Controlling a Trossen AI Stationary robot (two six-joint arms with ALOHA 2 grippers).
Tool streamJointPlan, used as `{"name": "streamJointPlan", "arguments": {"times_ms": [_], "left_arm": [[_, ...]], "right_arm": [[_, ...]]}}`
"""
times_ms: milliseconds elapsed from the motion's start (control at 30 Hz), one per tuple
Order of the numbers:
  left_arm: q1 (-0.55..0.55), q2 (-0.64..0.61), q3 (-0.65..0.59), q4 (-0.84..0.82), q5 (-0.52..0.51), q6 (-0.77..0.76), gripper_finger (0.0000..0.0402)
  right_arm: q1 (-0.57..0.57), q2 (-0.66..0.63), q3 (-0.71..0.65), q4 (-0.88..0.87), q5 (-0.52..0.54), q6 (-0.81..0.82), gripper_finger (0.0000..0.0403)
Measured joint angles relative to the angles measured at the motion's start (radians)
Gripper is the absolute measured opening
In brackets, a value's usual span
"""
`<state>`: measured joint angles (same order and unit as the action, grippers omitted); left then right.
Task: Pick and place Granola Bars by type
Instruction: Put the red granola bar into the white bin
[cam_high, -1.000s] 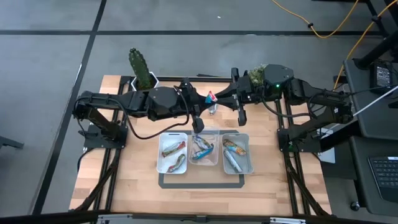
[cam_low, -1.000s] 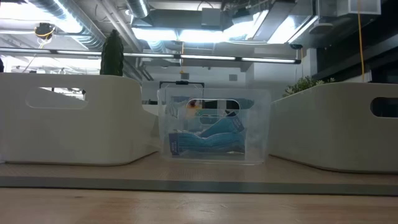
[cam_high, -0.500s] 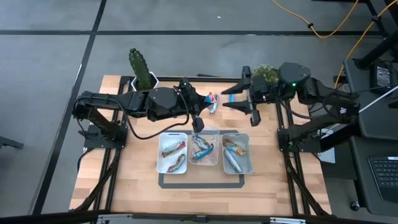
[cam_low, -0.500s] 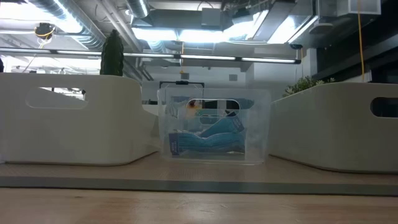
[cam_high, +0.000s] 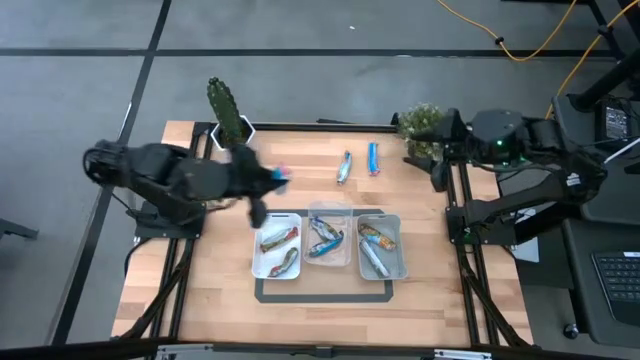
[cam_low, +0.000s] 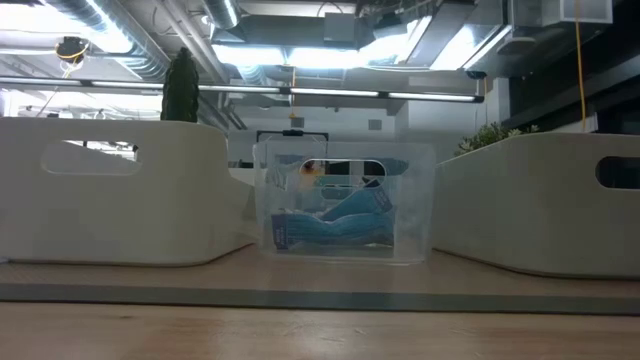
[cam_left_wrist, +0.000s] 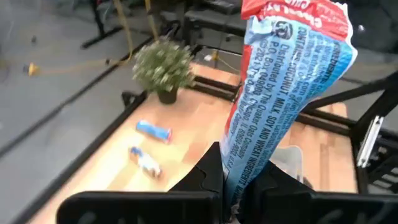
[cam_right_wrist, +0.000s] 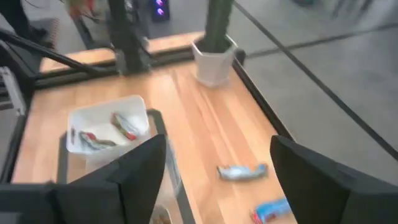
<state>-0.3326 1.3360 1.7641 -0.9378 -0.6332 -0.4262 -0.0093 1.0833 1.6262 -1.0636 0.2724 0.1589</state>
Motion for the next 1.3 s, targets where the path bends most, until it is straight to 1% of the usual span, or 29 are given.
{"name": "streamJointPlan", "arguments": {"times_ms": [67,133,167,267,367,467,567,633,733,833,933,1033,1133,1200,1300], "left_arm": [[-0.035,-0.039,0.0,-0.071,-0.039,-0.098,0.001],[-0.058,-0.065,0.0,-0.105,-0.045,-0.17,0.001],[-0.063,-0.074,0.0,-0.115,-0.035,-0.196,0.001],[-0.063,-0.107,0.0,-0.135,0.054,-0.236,0.001],[-0.045,-0.125,0.001,-0.191,0.058,-0.321,0.001],[-0.023,-0.113,-0.02,-0.288,0.051,-0.436,0.001],[0.003,-0.094,-0.103,-0.367,0.051,-0.582,0.001],[0.015,-0.082,-0.188,-0.365,0.059,-0.665,0.001],[0.021,-0.058,-0.32,-0.324,0.137,-0.738,0.001],[0.02,-0.022,-0.429,-0.255,0.231,-0.782,0.001],[0.013,0.012,-0.48,-0.178,0.288,-0.794,0.001],[0.006,0.051,-0.494,-0.118,0.342,-0.785,0.001],[0.003,0.088,-0.496,-0.097,0.404,-0.769,0.0014],[-0.001,0.115,-0.496,-0.095,0.432,-0.757,0.0025],[-0.012,0.147,-0.497,-0.095,0.468,-0.722,0.0057]], "right_arm": [[0.0,-0.015,-0.021,-0.002,0.006,0.017,0.0279],[0.0,-0.026,-0.039,0.002,0.006,0.016,0.0273],[0.0,-0.028,-0.042,0.005,0.007,0.013,0.0271],[0.0,-0.025,-0.044,0.008,0.008,-0.013,0.0266],[0.0,-0.012,-0.044,0.024,0.008,-0.036,0.0264],[0.0,0.0,-0.044,0.034,0.007,-0.055,0.0264],[0.0,0.018,-0.044,0.035,0.007,-0.058,0.0264],[0.0,0.031,-0.045,0.035,0.007,-0.057,0.0264],[0.0,0.05,-0.045,0.035,0.007,-0.058,0.0264],[0.0,0.07,-0.045,0.035,0.006,-0.058,0.0264],[0.0,0.081,-0.045,0.035,0.003,-0.059,0.0264],[0.0,0.087,-0.045,0.034,-0.005,-0.059,0.0264],[0.0,0.087,-0.045,0.034,-0.005,-0.059,0.0264],[0.0,0.086,-0.045,0.034,-0.005,-0.059,0.0264],[0.0,0.086,-0.045,0.034,-0.005,-0.059,0.0264]]}}
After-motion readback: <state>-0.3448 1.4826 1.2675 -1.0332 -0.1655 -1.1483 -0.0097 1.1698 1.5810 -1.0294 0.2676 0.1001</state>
